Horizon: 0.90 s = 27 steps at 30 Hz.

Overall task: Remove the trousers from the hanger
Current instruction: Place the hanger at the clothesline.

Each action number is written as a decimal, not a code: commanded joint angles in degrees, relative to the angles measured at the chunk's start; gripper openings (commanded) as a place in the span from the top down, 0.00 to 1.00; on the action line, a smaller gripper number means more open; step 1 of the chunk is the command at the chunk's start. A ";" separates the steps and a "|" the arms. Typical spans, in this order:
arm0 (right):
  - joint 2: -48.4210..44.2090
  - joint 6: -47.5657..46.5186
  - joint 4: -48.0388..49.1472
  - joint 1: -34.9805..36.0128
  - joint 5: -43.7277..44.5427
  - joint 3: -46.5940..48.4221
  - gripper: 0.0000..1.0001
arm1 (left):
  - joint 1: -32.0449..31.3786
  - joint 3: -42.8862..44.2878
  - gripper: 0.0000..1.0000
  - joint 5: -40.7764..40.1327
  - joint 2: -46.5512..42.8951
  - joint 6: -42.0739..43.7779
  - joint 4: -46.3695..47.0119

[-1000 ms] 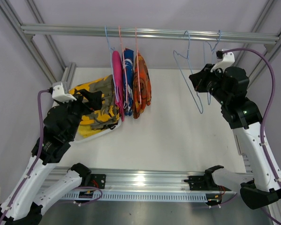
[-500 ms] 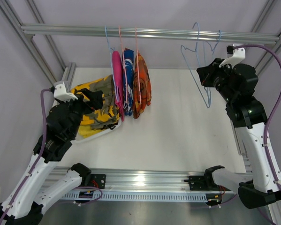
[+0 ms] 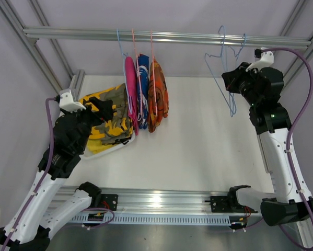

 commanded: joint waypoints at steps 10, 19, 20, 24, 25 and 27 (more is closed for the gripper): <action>-3.70 3.20 9.28 -1.56 -4.52 -12.16 1.00 | 1.14 -0.36 0.00 2.90 0.31 0.32 1.41; -7.47 2.85 8.60 -1.48 -6.28 -14.99 0.49 | 1.23 -0.36 0.01 3.43 0.49 0.41 1.41; -7.83 2.68 8.15 -1.56 -6.11 -14.63 0.46 | 1.32 -0.36 0.01 3.34 0.49 0.41 1.50; -9.94 1.71 4.65 -1.56 -5.67 -12.18 0.32 | 1.32 -0.53 0.00 3.34 0.40 0.41 1.50; -10.29 1.45 3.94 -1.48 -5.58 -11.47 0.31 | 1.40 -0.45 0.01 3.51 0.49 0.41 1.50; -11.43 0.92 2.00 -1.56 -5.67 -9.36 0.30 | 1.41 -0.44 0.01 3.51 0.49 0.49 1.50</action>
